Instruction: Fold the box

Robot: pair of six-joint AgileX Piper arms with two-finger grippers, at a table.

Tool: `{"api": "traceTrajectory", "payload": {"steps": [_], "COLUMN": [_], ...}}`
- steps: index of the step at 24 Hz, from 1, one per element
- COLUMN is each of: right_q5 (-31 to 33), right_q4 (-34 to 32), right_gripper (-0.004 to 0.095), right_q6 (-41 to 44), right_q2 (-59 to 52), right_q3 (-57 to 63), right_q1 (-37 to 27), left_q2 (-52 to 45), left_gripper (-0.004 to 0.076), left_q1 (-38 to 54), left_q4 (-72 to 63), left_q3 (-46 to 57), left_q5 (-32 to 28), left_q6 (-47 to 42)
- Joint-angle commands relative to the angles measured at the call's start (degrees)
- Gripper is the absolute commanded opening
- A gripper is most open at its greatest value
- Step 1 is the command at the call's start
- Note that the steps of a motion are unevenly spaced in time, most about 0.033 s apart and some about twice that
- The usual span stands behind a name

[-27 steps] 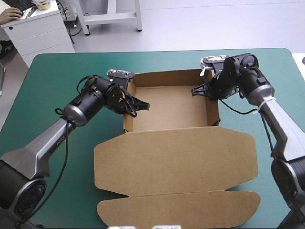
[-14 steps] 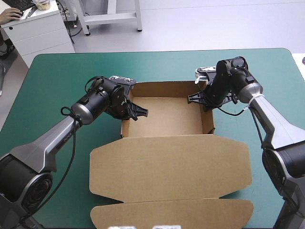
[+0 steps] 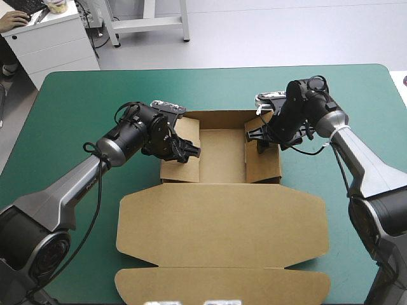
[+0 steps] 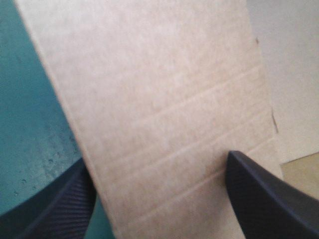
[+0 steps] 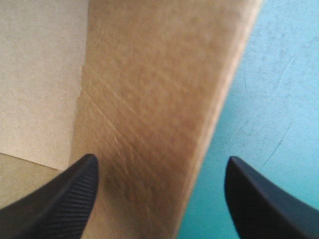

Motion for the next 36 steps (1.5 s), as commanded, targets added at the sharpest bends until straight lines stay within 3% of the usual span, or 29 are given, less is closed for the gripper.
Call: {"api": "traceTrajectory", "payload": {"steps": [1, 5, 13, 17, 22, 24, 25, 26, 27, 31, 36], "right_q5": [1.4, 0.6, -1.4, -1.8, -3.8, -3.7, -3.4, -3.1, -3.0, -3.4, -5.0], "right_q4": [0.7, 0.7, 1.1, 0.6, 0.3, 0.3, 0.3, 0.3, 0.3, 0.3, 0.5], "right_gripper": [0.0831, 0.0832, 0.0832, 0.0831, 0.0830, 0.0830, 0.0830, 0.0830, 0.0830, 0.0830, 0.0830], "right_q6": [-0.7, -0.7, -2.0, -3.7, -3.7, -3.7, -3.7, -3.7, -3.7, -3.7, -3.6], "right_q2": [-2.9, -3.0, -6.2, -9.2, -13.9, -15.3, -15.7, -15.8, -15.8, -15.8, -13.0], "right_q3": [-1.6, -1.6, -1.7, -1.7, -1.7, -1.7, -1.7, -1.7, -1.7, -1.7, -1.6], "right_q1": [0.0, 0.0, 0.0, 0.0, -0.2, -0.2, -0.2, -0.2, -0.2, -0.2, -0.2], "left_q2": [-2.9, -3.2, -10.3, -15.6, -23.9, -27.2, -29.1, -30.0, -32.0, -39.4, -50.4], "left_gripper": [0.0553, 0.0553, 0.0553, 0.0550, 0.0389, 0.0195, 0.0062, 0.0011, -0.0008, -0.0010, -0.0010], "left_q1": [-0.3, -0.3, -0.3, -0.3, -0.3, -0.3, -0.3, -0.3, -0.3, -0.3, -0.3], "left_q4": [1.6, 3.1, 4.8, 8.6, 14.7, 14.9, 14.8, 14.5, 13.5, 7.4, 3.8], "left_q3": [-1.8, -1.8, -1.9, -1.9, -1.9, -1.9, -1.9, -1.6, -0.4, 9.2, 31.1], "left_q5": [-0.2, -0.5, -6.7, -5.6, 0.2, 5.1, 9.4, 11.0, 13.1, 12.1, 3.6], "left_q6": [0.0, -0.2, -0.2, -0.2, 2.0, 5.9, 9.1, 10.6, 12.6, 13.0, 11.1]}}
